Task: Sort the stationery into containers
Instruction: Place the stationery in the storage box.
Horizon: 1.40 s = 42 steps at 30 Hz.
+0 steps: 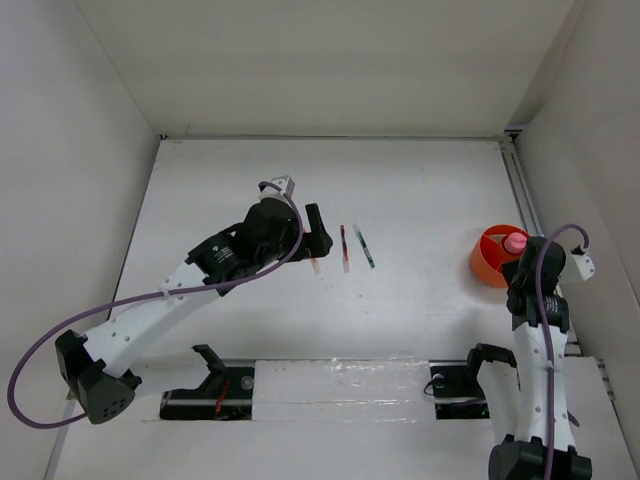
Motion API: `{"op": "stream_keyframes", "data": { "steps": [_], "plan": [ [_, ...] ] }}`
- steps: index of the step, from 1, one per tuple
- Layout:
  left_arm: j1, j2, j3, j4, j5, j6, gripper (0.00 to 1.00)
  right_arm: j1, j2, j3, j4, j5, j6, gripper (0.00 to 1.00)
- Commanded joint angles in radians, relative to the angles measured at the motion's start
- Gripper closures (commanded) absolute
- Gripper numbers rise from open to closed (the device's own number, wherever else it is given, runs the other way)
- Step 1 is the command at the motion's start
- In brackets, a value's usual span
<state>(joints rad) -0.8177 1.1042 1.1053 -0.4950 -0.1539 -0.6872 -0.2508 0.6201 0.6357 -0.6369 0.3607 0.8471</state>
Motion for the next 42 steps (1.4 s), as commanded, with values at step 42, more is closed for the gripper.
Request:
{"op": "stream_keyframes", "data": {
  "steps": [42],
  "plan": [
    [-0.001, -0.014, -0.015, 0.049, 0.030, 0.028, 0.00, -0.035, 0.052, -0.175, 0.238, 0.113, 0.176, 0.97]
  ]
}}
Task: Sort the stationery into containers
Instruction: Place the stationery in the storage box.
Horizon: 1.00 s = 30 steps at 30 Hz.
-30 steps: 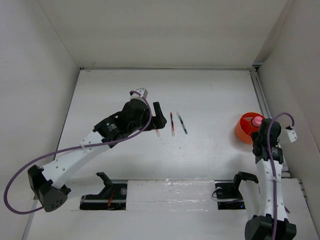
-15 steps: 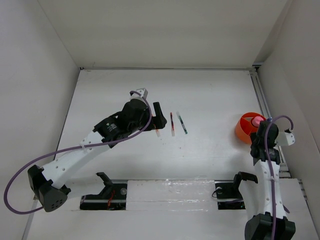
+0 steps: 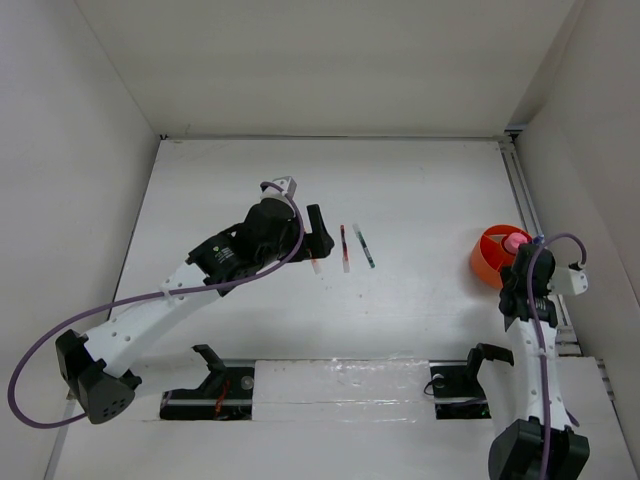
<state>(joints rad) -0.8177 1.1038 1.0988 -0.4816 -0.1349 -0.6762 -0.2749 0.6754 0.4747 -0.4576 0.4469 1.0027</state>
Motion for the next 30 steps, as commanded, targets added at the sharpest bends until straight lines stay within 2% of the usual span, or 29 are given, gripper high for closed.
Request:
{"op": "stream_keyframes", "data": {
  "steps": [1, 5, 6, 16, 17, 25, 30],
  "plan": [
    [-0.001, -0.013, -0.008, 0.035, 0.011, 0.017, 0.00, -0.010, -0.004, -0.024, 0.059, 0.027, 0.030, 0.96],
    [-0.001, -0.013, -0.008, 0.035, 0.020, 0.017, 0.00, -0.010, -0.004, -0.024, 0.068, 0.027, 0.030, 0.92],
    [-0.001, -0.013, -0.008, 0.035, 0.020, 0.017, 0.00, -0.010, -0.004, -0.024, 0.068, 0.027, 0.030, 0.87],
    [-0.001, -0.013, -0.008, 0.044, 0.020, 0.026, 0.00, -0.010, 0.006, -0.015, 0.068, 0.027, 0.030, 0.60],
    [-0.001, -0.013, -0.008, 0.044, 0.020, 0.026, 0.00, -0.010, 0.006, -0.015, 0.068, 0.027, 0.030, 0.54],
    [-0.001, -0.013, -0.017, 0.044, 0.029, 0.026, 0.00, -0.010, -0.005, -0.015, 0.077, 0.009, 0.030, 0.51],
    [-0.001, -0.013, -0.017, 0.054, 0.029, 0.026, 0.00, -0.010, -0.075, 0.004, 0.050, -0.010, 0.030, 0.51]
  ]
}}
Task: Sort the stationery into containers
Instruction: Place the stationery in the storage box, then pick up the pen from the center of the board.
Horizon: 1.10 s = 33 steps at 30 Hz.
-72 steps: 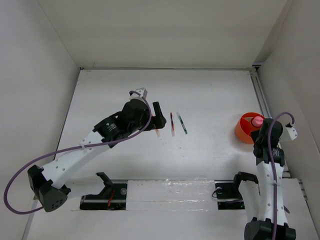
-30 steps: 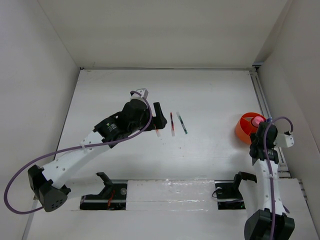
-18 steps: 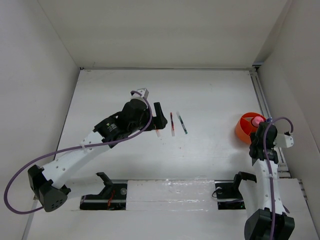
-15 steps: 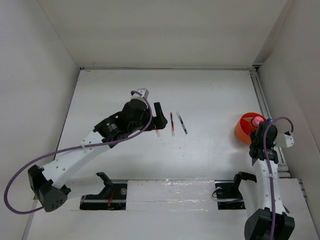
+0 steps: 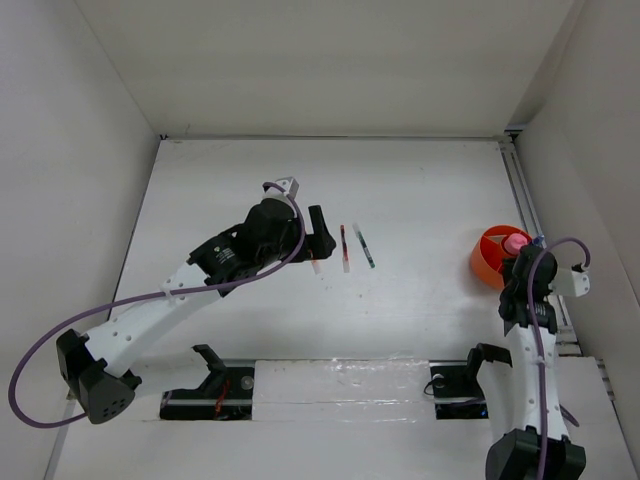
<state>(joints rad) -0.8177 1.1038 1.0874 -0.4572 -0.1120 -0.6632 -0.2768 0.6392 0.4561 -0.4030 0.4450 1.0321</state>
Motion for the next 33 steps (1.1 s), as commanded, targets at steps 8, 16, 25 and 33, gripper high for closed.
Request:
{"op": "stream_keyframes", "data": {
  "steps": [8, 16, 25, 33],
  "plan": [
    [-0.001, -0.013, -0.006, 0.020, -0.047, -0.007, 0.00, -0.009, -0.081, 0.118, -0.037, -0.097, -0.059, 0.50],
    [-0.001, 0.074, 0.026, -0.029, -0.187, -0.087, 0.00, -0.009, -0.099, 0.248, -0.051, -0.250, -0.262, 0.06],
    [0.150, 0.232, 0.046, -0.006, -0.155, -0.170, 0.00, 0.014, 0.037, 0.470, -0.030, -0.538, -0.685, 0.00],
    [0.150, 0.462, 0.140, -0.027, -0.164, -0.214, 0.00, 0.406, 0.229, 0.575, -0.074, -0.425, -0.954, 0.00]
  ]
}}
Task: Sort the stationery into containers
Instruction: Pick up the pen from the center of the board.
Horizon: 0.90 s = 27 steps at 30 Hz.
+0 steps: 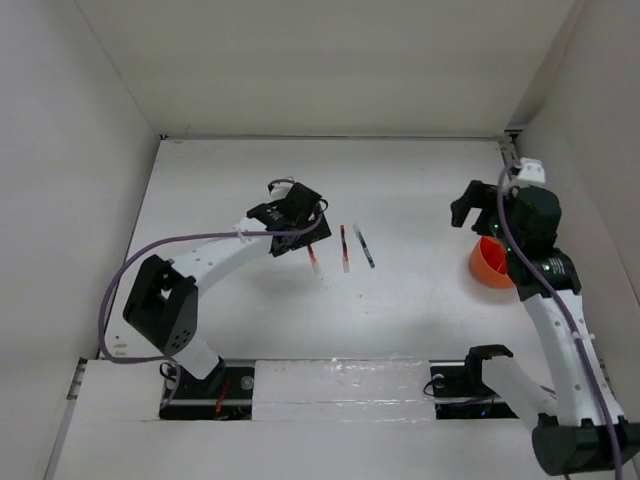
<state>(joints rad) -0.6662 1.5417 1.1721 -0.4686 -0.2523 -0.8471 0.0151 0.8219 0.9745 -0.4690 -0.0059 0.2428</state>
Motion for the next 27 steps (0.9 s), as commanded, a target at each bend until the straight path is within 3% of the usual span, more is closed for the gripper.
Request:
{"op": "stream_keyframes", "data": {
  "steps": [1, 7, 18, 27],
  "plan": [
    [-0.001, 0.049, 0.055, -0.016, -0.024, -0.030, 0.00, 0.155, 0.077, 0.076, -0.020, 0.038, -0.186, 0.00],
    [-0.001, 0.092, 0.098, -0.038, -0.042, -0.052, 0.00, 0.408, 0.230, 0.080, 0.039, 0.125, -0.208, 0.03],
    [-0.001, 0.265, 0.164, -0.100, -0.096, -0.052, 0.00, 0.532, 0.309, 0.075, 0.124, 0.142, -0.181, 0.04],
    [-0.001, 0.301, 0.202, -0.110, -0.087, -0.085, 0.04, 0.523, 0.289, 0.043, 0.147, 0.139, -0.191, 0.06]
  ]
}}
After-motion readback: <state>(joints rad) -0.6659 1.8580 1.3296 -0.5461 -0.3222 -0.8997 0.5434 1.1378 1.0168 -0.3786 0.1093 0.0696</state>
